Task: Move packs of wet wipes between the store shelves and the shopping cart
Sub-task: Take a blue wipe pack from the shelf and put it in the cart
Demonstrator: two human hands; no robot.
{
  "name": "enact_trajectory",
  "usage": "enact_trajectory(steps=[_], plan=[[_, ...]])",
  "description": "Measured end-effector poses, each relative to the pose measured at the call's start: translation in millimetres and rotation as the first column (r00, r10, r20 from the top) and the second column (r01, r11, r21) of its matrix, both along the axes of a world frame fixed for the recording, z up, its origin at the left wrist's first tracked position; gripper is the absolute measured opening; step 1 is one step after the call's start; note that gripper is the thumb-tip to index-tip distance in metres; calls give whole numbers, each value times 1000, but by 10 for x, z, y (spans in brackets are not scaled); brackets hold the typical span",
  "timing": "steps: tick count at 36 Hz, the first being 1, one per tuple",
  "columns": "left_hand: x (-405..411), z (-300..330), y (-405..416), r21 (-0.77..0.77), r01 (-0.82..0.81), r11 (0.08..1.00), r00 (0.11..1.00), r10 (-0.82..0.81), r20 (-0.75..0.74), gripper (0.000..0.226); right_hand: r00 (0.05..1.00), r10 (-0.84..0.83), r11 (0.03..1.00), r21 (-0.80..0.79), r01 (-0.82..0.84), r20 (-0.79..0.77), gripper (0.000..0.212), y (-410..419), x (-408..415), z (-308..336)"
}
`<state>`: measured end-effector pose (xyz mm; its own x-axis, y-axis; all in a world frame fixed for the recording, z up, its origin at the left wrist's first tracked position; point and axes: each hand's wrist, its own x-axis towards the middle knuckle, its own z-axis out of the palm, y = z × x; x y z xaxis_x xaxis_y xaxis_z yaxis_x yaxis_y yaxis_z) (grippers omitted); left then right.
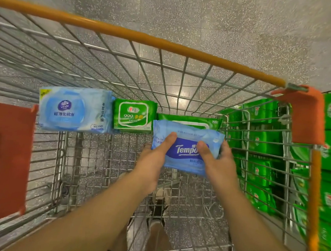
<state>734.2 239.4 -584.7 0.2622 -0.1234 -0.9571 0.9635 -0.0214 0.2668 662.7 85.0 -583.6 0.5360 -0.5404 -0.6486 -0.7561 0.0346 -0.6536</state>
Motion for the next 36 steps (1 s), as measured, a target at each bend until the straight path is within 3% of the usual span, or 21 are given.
enact_trajectory(steps=[4,7,10,15,19,21,23,26,30,36], plan=[[4,18,-3,-93,-63,994,998,65,19,84,997,-28,998,-47,31,74,32,55,82,-7],[52,20,-36,-136,-136,981,990,139,15,70,994,-18,996,-87,27,107,37,55,178,-9],[134,6,-71,-147,-196,970,979,203,32,57,991,-23,994,-100,36,132,29,2,309,3],[123,7,-93,-188,-389,902,915,402,34,54,987,-132,991,-17,134,93,50,-23,413,-33],[62,75,-175,-269,-431,861,900,431,-60,27,969,-240,970,-22,242,61,57,8,331,-43],[60,75,-220,-312,-473,824,879,468,-96,33,929,-370,927,54,370,-7,67,59,263,-55],[70,66,-252,-334,-496,801,864,493,-102,39,889,-454,856,248,453,-55,72,119,239,-57],[65,89,-267,-333,-517,788,852,510,-117,46,826,-564,736,444,510,-15,71,170,277,-20],[93,81,-251,-343,-574,744,815,559,-150,60,793,-604,722,473,504,77,65,152,306,-38],[184,19,-303,-326,-587,741,807,570,-156,55,825,-562,754,449,479,64,40,155,324,-93]])
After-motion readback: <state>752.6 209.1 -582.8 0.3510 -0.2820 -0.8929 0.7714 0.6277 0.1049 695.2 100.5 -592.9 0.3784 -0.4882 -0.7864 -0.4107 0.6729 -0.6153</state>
